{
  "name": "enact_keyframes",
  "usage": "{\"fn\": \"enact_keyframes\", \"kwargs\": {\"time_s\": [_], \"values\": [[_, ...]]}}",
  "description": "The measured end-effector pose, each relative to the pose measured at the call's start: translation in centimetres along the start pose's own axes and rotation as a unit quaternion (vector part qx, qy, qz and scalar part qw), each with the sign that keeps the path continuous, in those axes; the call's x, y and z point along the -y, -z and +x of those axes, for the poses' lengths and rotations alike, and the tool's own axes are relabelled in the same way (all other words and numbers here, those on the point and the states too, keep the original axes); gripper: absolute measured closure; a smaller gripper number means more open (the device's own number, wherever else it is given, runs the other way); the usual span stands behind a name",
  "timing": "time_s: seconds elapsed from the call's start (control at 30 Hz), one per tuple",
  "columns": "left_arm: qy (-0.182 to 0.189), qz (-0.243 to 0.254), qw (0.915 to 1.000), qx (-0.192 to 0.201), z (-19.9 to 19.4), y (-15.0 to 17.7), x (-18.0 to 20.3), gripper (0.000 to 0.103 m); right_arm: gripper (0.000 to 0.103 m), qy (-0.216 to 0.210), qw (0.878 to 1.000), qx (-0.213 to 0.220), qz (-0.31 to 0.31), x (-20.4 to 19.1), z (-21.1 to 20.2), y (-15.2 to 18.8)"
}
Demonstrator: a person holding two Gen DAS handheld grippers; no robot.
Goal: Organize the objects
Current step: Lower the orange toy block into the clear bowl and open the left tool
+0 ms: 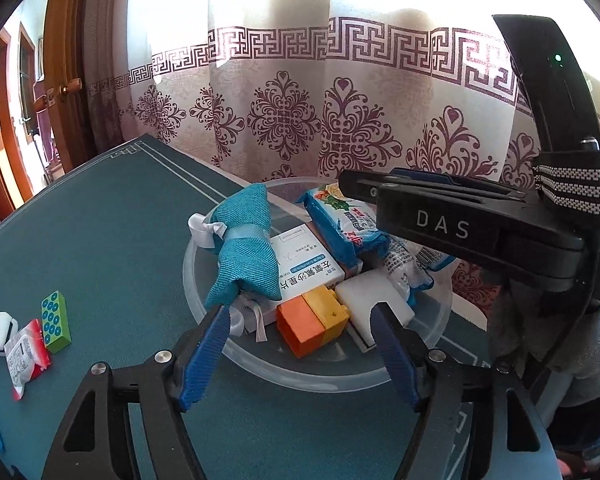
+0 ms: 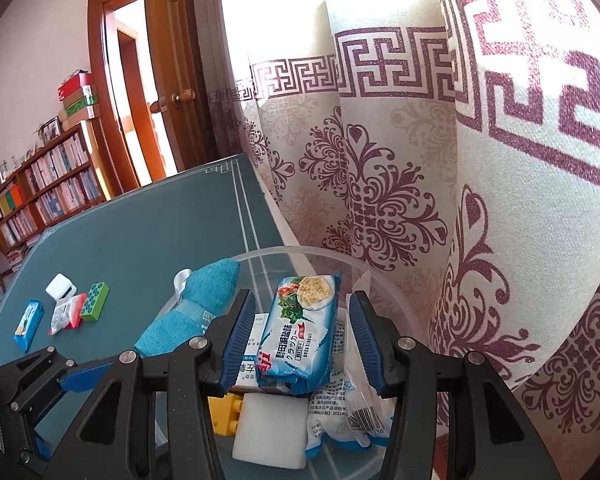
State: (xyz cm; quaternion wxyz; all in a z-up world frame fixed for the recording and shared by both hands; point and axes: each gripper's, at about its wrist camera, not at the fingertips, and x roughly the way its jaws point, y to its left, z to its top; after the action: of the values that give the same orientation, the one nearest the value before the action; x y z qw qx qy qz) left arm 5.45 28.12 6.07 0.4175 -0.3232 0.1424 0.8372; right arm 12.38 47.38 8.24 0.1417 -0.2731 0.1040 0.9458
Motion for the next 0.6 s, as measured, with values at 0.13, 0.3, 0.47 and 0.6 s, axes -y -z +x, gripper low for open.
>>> {"fn": "enact_keyframes", "kwargs": {"time_s": [0.13,0.3,0.47,0.6], "values": [[-0.006,-0.006,1.0000,-0.004,0.0,0.4,-0.4,0.027,0.052,-0.001,1.000,0.003,0.000,-0.1,-0.1,0.1],[-0.008,-0.025,0.9996,-0.007,-0.3,0.4,-1.1,0.015,0.052,-0.003,1.000,-0.001,0.001,-0.2,0.0,0.1],[-0.012,-0.047,0.9988,-0.005,-0.9,0.4,-2.0,0.007,0.051,-0.007,1.000,-0.004,-0.002,-0.6,0.1,0.3],[-0.023,-0.062,0.9978,-0.006,-1.2,0.5,-2.9,0.006,0.042,-0.015,1.000,-0.003,0.002,-0.8,0.0,0.4]]}}
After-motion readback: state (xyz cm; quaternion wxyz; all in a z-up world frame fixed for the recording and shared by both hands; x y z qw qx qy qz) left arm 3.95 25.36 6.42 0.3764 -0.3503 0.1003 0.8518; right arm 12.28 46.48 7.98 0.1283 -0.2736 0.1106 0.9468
